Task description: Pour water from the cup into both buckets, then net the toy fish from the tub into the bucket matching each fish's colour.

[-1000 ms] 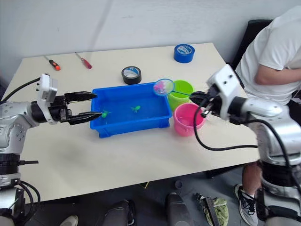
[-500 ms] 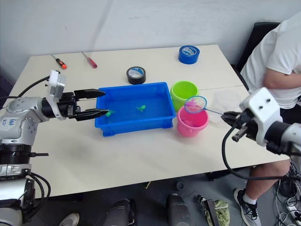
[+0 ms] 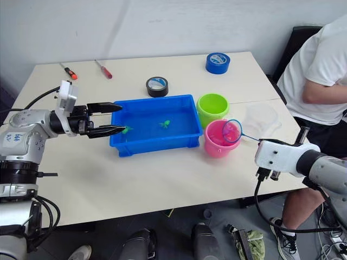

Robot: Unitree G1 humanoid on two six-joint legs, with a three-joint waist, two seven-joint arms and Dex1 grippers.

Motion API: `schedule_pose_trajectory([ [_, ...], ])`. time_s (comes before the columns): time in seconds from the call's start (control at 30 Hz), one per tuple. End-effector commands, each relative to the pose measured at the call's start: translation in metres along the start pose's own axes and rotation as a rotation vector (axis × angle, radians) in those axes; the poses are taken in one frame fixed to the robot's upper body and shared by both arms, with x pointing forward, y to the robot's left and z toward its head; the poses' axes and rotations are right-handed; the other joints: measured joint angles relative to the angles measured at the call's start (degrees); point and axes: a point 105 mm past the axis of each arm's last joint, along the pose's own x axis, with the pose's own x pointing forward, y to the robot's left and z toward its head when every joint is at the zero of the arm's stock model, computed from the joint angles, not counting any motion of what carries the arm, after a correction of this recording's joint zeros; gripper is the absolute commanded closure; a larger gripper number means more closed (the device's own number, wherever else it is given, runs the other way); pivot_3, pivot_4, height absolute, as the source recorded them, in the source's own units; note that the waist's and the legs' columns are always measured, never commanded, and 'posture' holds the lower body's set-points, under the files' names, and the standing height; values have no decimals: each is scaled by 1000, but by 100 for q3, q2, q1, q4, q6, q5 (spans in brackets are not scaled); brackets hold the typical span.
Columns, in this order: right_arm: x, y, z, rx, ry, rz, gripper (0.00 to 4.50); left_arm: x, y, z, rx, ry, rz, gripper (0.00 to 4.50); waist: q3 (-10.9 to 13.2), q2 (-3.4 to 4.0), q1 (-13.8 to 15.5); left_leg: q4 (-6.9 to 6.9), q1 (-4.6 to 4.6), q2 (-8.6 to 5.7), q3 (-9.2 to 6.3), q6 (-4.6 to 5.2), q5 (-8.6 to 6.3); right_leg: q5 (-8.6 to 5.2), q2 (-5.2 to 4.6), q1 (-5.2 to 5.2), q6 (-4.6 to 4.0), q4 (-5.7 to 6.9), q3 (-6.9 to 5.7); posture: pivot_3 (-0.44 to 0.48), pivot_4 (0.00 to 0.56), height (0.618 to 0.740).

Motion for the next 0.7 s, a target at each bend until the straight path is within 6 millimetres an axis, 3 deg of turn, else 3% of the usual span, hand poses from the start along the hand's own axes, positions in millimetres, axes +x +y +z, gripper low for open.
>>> schedule_pose_trajectory([
  [0.03,-4,-11,4,-179,1,-61,4500,0,1,9,49,-8,-3,83,0,0,5,0,0,0,0,0,0,0,0,0,0,0,0,0,150,731],
  [0.33,-9,-15,4,-422,9,-120,4500,1,3,8,53,-11,-2,83,0,0,7,10,0,0,0,-3,1,0,0,5,1,2,0,0,150,731],
  [0.7,-12,-17,10,-562,-24,-155,4500,3,5,7,53,-17,-2,83,0,0,3,22,0,0,1,-7,3,2,-1,8,4,7,0,0,150,731],
])
